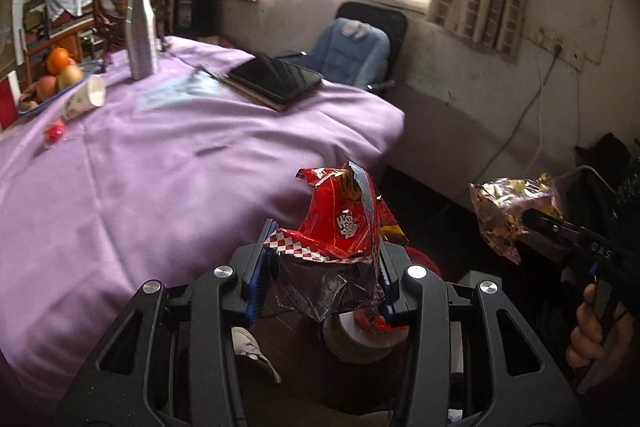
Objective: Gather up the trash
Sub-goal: 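Open the left tool over the wastebasket while the right tool drops the candy bag in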
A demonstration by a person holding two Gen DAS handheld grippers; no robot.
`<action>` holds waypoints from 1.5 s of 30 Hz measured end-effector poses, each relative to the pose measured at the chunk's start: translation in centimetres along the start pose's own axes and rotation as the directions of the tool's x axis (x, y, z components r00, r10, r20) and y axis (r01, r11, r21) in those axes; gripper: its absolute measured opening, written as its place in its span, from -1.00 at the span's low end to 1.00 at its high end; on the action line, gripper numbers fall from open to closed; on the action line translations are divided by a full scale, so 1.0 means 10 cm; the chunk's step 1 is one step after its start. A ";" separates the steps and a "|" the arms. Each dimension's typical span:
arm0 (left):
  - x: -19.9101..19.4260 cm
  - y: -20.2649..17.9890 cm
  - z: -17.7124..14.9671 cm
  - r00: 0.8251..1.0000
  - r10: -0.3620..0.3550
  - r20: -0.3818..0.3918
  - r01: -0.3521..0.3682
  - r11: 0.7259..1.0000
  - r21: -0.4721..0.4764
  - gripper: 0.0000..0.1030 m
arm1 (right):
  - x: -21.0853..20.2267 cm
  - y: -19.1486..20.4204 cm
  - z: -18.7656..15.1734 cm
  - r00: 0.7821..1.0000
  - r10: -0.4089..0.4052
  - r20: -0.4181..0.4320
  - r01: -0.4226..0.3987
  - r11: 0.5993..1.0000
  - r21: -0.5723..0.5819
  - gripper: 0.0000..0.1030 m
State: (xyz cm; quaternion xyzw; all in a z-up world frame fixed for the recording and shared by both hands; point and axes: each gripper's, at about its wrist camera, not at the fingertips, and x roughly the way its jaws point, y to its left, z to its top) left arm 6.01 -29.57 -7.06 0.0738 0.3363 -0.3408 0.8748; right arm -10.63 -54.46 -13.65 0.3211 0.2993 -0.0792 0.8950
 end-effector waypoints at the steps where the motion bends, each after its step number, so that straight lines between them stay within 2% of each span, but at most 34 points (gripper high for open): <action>1: 0.04 -0.04 -0.02 1.000 -0.006 -0.009 0.006 1.000 0.006 -0.15 | 0.05 -0.07 -0.03 1.000 -0.009 -0.012 0.009 1.000 0.009 -0.58; 5: 0.20 -0.15 -0.12 0.998 -0.026 -0.049 0.028 0.999 0.029 -0.15 | 0.33 -0.31 -0.15 0.996 -0.040 -0.081 0.044 0.998 0.046 -0.58; 8: 0.36 -0.19 -0.18 0.995 -0.044 -0.091 0.047 0.998 0.032 -0.15 | 0.68 -0.54 -0.28 0.984 -0.087 -0.157 0.099 0.993 0.064 -0.58; 11: 0.49 -0.21 -0.21 0.991 -0.058 -0.121 0.061 0.998 0.025 -0.15 | 1.13 -0.81 -0.42 0.957 -0.151 -0.247 0.172 0.983 0.063 -0.54; 14: 0.59 -0.23 -0.23 0.987 -0.070 -0.144 0.073 0.997 0.019 -0.15 | 1.59 -1.10 -0.58 0.916 -0.202 -0.347 0.238 0.969 0.064 -0.22; 16: 0.64 -0.26 -0.25 0.986 -0.065 -0.154 0.070 0.997 0.032 -0.15 | 1.74 -1.28 -0.65 0.896 -0.218 -0.386 0.277 0.955 0.104 -0.15; 19: 0.71 -0.31 -0.27 0.983 -0.070 -0.170 0.078 0.996 0.043 -0.15 | 1.69 -1.37 -0.69 0.909 -0.181 -0.376 0.255 0.954 0.156 -0.15; 24: 0.87 -0.43 -0.27 0.973 -0.103 -0.208 0.115 0.992 0.050 -0.15 | 1.40 -1.39 -0.57 0.934 -0.198 -0.297 0.256 0.951 0.172 -0.07; 28: 1.06 -0.64 -0.28 0.964 -0.113 -0.241 0.142 0.984 0.104 -0.15 | 1.20 -1.40 -0.48 0.948 -0.199 -0.247 0.250 0.947 0.199 0.00; 31: 1.27 -0.83 -0.27 0.954 -0.128 -0.273 0.172 0.974 0.146 -0.15 | 1.07 -1.47 -0.46 0.954 -0.202 -0.222 0.249 0.946 0.208 0.01; 37: 1.87 -1.28 -0.31 0.919 -0.157 -0.362 0.250 0.941 0.227 -0.07 | 0.90 -1.54 -0.46 0.954 -0.216 -0.209 0.261 0.940 0.220 0.01; 40: 2.20 -1.43 -0.37 0.893 -0.168 -0.417 0.283 0.931 0.230 0.14 | 0.87 -1.61 -0.48 0.951 -0.217 -0.219 0.267 0.935 0.235 0.01; 42: 2.38 -1.47 -0.43 0.881 -0.148 -0.450 0.271 0.937 0.223 0.44 | 0.86 -1.65 -0.50 0.950 -0.216 -0.224 0.269 0.932 0.242 0.01; 45: 2.46 -1.44 -0.47 0.893 -0.101 -0.439 0.219 0.949 0.227 0.60 | 0.83 -1.68 -0.50 0.950 -0.216 -0.225 0.269 0.932 0.243 0.02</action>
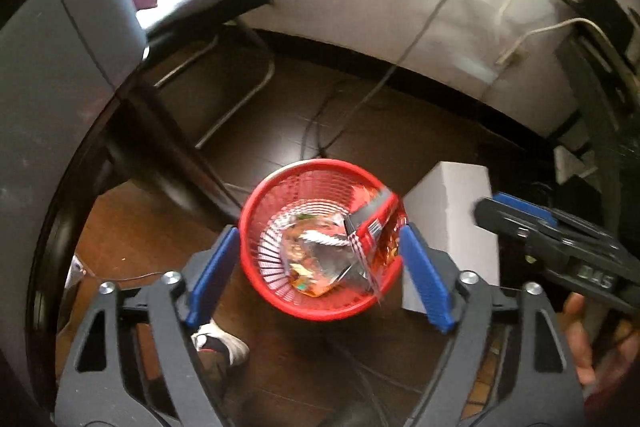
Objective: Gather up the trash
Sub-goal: 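Open the left tool over the wastebasket while the right tool drops the candy bag in, then swing both empty tools back over the table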
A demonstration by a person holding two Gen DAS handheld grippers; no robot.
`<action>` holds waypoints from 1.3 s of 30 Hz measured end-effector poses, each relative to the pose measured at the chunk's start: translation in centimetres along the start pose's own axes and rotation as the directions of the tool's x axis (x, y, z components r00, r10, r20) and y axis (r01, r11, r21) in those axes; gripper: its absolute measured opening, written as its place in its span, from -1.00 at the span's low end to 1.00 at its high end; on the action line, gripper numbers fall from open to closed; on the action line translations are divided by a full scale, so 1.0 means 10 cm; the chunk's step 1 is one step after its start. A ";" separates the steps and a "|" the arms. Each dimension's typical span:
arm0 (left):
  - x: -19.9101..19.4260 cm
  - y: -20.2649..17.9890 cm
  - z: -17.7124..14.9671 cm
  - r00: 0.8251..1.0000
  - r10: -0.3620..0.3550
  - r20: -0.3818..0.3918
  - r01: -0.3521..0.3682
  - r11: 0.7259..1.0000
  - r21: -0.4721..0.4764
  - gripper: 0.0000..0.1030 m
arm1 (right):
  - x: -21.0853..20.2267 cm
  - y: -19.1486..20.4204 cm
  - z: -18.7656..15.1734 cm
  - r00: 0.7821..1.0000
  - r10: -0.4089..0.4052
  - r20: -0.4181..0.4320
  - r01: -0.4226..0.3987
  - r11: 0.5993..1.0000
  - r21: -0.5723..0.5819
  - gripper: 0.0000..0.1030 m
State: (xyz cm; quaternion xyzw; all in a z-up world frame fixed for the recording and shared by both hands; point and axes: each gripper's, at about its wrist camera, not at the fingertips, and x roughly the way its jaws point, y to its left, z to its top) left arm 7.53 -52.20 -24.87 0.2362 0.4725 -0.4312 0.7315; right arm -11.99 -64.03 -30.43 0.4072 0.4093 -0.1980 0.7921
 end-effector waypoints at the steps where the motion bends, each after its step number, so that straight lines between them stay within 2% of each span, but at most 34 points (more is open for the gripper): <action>1: -0.01 0.01 -0.01 1.000 0.007 0.003 -0.007 1.000 0.002 0.63 | 0.00 -0.01 0.00 1.000 0.000 0.000 0.000 1.000 0.001 0.02; 5: -0.13 0.02 -0.05 0.998 0.050 0.032 -0.050 0.999 0.012 0.72 | -0.01 -0.03 0.00 1.000 0.006 0.004 -0.006 1.000 0.011 0.03; 11: -0.35 -0.07 -0.06 0.994 0.079 0.079 -0.082 0.996 0.032 0.73 | -0.10 0.08 0.01 1.000 0.016 0.018 -0.015 1.000 -0.008 0.06; 20: -0.76 -0.14 -0.17 0.982 0.103 0.157 -0.113 0.992 0.051 0.76 | -0.46 0.37 -0.04 0.997 0.016 0.069 -0.010 0.997 -0.082 0.21; 24: -1.03 -0.13 -0.22 0.971 0.119 0.207 -0.130 0.991 0.040 0.77 | -0.69 0.49 -0.07 0.994 0.009 0.105 0.004 0.992 -0.123 0.34; 31: -1.56 -0.03 -0.35 0.934 0.172 0.313 -0.183 0.983 0.005 0.84 | -1.03 0.75 -0.14 0.988 0.047 0.148 -0.020 0.984 -0.177 0.53; 39: -2.11 0.27 -0.58 0.880 0.255 0.400 -0.243 0.967 -0.082 0.87 | -1.25 1.19 -0.24 0.984 0.079 0.158 -0.036 0.965 -0.261 0.58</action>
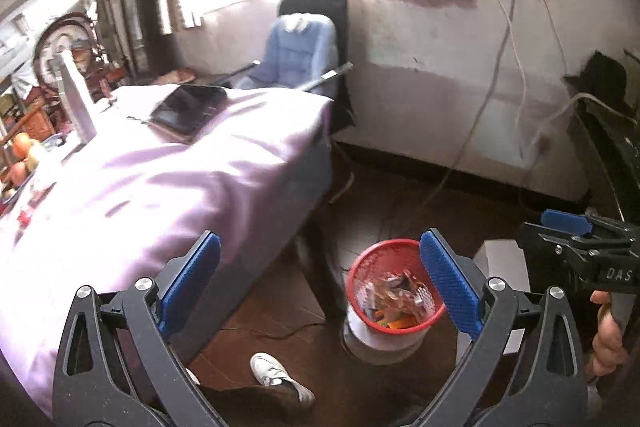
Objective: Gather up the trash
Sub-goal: 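Swing both empty tools back over the table, then grasp the clear cup of red jelly with the left tool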
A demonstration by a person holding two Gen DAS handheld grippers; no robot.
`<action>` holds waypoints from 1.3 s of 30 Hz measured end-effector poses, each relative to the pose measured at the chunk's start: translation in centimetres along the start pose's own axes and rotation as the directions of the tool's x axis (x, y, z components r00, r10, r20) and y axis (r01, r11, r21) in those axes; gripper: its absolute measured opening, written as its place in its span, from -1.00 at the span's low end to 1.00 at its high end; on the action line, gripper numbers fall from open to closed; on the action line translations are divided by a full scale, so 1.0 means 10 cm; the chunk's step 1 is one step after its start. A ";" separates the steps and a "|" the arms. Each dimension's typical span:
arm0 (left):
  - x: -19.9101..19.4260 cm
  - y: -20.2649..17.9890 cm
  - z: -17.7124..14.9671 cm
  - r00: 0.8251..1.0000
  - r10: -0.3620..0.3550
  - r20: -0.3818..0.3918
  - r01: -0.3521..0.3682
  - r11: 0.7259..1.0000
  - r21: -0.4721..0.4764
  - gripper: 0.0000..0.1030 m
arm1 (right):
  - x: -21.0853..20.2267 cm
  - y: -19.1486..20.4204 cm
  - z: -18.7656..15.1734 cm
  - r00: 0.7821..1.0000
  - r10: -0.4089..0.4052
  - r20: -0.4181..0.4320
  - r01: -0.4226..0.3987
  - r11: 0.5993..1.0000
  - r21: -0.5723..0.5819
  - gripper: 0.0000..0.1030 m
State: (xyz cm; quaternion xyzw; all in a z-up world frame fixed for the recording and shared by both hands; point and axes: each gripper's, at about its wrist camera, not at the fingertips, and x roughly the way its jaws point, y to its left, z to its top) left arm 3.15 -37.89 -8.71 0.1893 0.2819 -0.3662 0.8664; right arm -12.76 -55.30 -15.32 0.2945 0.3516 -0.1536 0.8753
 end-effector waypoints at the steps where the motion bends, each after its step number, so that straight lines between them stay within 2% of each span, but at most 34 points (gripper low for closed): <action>1: -0.05 0.05 0.00 1.000 0.006 0.009 -0.006 1.000 -0.009 0.87 | -0.03 0.09 0.00 1.000 0.002 0.002 -0.002 1.000 -0.021 0.60; 9: -0.45 0.51 -0.08 0.995 0.061 0.078 -0.055 0.995 -0.079 0.87 | -0.16 0.76 0.06 0.999 0.029 0.015 -0.026 0.988 -0.155 0.70; 13: -0.55 0.78 -0.15 0.991 0.099 0.088 -0.089 0.990 -0.110 0.87 | -0.12 1.11 0.08 0.999 0.051 0.005 -0.049 0.976 -0.213 0.72; 18: -0.57 1.23 -0.23 0.983 0.168 0.075 -0.156 0.977 -0.146 0.87 | 0.04 1.54 0.12 0.996 0.084 -0.015 -0.085 0.957 -0.278 0.73; 23: -0.52 1.94 -0.33 0.973 0.230 0.012 -0.222 0.953 -0.204 0.87 | 0.38 2.07 0.18 0.989 0.132 -0.069 -0.147 0.930 -0.337 0.74; 26: -0.47 2.56 -0.35 0.956 0.288 -0.044 -0.290 0.920 -0.265 0.87 | 0.58 2.39 0.23 0.981 0.166 -0.097 -0.191 0.909 -0.371 0.74; 29: -0.42 3.12 -0.34 0.944 0.316 -0.093 -0.329 0.886 -0.326 0.87 | 0.74 2.66 0.30 0.974 0.196 -0.117 -0.226 0.892 -0.391 0.74; 30: -0.38 3.38 -0.33 0.939 0.322 -0.119 -0.343 0.866 -0.364 0.87 | 0.79 2.73 0.33 0.970 0.206 -0.125 -0.239 0.888 -0.393 0.74; 33: -0.26 3.96 -0.32 0.934 0.315 -0.170 -0.357 0.807 -0.469 0.87 | 0.91 2.96 0.37 0.961 0.235 -0.145 -0.274 0.873 -0.404 0.74; 35: -0.13 4.30 -0.31 0.937 0.290 -0.196 -0.350 0.767 -0.538 0.87 | 0.96 3.08 0.40 0.958 0.245 -0.147 -0.285 0.861 -0.421 0.74; 37: 0.02 4.49 -0.30 0.940 0.271 -0.207 -0.341 0.745 -0.574 0.88 | 1.01 3.18 0.43 0.956 0.251 -0.152 -0.293 0.852 -0.433 0.74; 39: 0.18 4.60 -0.29 0.940 0.259 -0.223 -0.341 0.738 -0.582 0.88 | 1.05 3.25 0.47 0.956 0.249 -0.155 -0.292 0.847 -0.445 0.74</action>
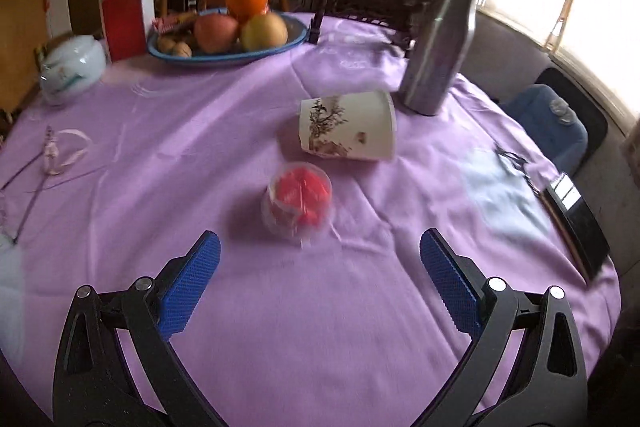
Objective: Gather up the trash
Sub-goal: 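Grasp the clear cup of red jelly with the left tool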
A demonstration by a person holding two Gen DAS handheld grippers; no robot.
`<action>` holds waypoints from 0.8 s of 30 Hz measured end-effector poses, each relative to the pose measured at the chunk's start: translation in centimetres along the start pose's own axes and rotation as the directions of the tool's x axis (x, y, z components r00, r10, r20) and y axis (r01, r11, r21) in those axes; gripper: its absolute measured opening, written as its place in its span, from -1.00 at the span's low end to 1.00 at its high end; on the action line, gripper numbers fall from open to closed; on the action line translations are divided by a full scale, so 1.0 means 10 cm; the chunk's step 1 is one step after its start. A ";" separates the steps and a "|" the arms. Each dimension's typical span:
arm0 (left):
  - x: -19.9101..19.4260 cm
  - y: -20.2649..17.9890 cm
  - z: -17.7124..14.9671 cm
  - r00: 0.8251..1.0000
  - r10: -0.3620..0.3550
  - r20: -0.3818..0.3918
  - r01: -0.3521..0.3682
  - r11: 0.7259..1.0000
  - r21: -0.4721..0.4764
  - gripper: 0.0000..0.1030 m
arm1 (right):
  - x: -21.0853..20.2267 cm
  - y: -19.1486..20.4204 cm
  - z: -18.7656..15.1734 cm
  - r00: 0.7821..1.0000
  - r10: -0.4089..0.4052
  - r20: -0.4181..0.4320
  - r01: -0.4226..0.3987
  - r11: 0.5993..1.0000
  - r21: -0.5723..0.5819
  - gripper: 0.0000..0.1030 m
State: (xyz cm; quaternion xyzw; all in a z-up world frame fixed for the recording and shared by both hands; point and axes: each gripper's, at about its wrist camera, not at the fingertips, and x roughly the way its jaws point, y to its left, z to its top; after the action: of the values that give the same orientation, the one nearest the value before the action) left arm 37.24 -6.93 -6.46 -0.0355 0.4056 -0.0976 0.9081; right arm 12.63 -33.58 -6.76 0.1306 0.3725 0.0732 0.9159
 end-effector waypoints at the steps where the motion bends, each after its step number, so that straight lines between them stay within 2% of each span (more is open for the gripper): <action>1: 0.08 0.00 0.02 1.000 0.004 -0.008 -0.004 1.000 0.001 0.88 | 0.03 0.02 0.06 1.000 -0.004 -0.002 0.004 1.000 -0.010 0.74; 4: 0.25 0.01 0.08 1.000 0.011 -0.018 -0.011 1.000 0.013 0.88 | 0.13 0.08 0.27 1.000 0.007 -0.003 -0.007 0.999 -0.031 0.74; 7: 0.31 0.02 0.12 0.998 0.065 0.019 -0.066 0.997 0.051 0.88 | 0.25 0.18 0.52 1.000 0.021 0.019 -0.020 0.998 -0.055 0.74; 9: 0.37 0.07 0.14 0.996 0.090 0.012 -0.091 0.994 0.060 0.87 | 0.34 0.26 0.65 0.999 0.025 0.041 -0.022 0.998 -0.066 0.74; 13: 0.43 0.21 0.17 1.000 0.023 -0.018 -0.023 1.000 -0.013 0.77 | 0.57 0.35 0.77 0.995 0.085 0.045 -0.085 0.996 -0.022 0.74; 14: 0.44 0.21 0.17 1.000 0.020 -0.019 -0.020 1.000 -0.012 0.68 | 0.61 0.36 0.77 0.995 0.096 0.041 -0.095 0.995 -0.013 0.74; 16: 0.47 0.17 0.18 0.999 0.010 -0.034 -0.010 1.000 0.017 0.34 | 0.72 0.39 0.75 0.994 0.111 0.021 -0.111 0.994 0.008 0.74; 17: 0.49 0.15 0.17 0.999 0.009 -0.051 -0.007 0.999 0.040 0.02 | 0.76 0.41 0.74 0.993 0.116 0.009 -0.116 0.993 0.016 0.74; 21: 0.33 0.20 0.20 0.999 0.049 -0.001 -0.049 0.997 0.061 0.00 | 0.89 0.44 0.79 0.992 0.120 -0.026 -0.119 0.992 0.040 0.74; 24: 0.09 0.39 0.21 0.999 0.033 0.033 -0.034 0.999 0.021 0.00 | 0.98 0.51 0.93 0.994 0.100 -0.047 -0.100 0.995 0.013 0.74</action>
State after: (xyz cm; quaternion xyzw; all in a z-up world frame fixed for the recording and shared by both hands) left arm 40.01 -3.31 -6.28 -0.0207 0.3902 -0.0860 0.9165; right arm 25.94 -28.20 -5.36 0.1522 0.3874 0.1199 0.9013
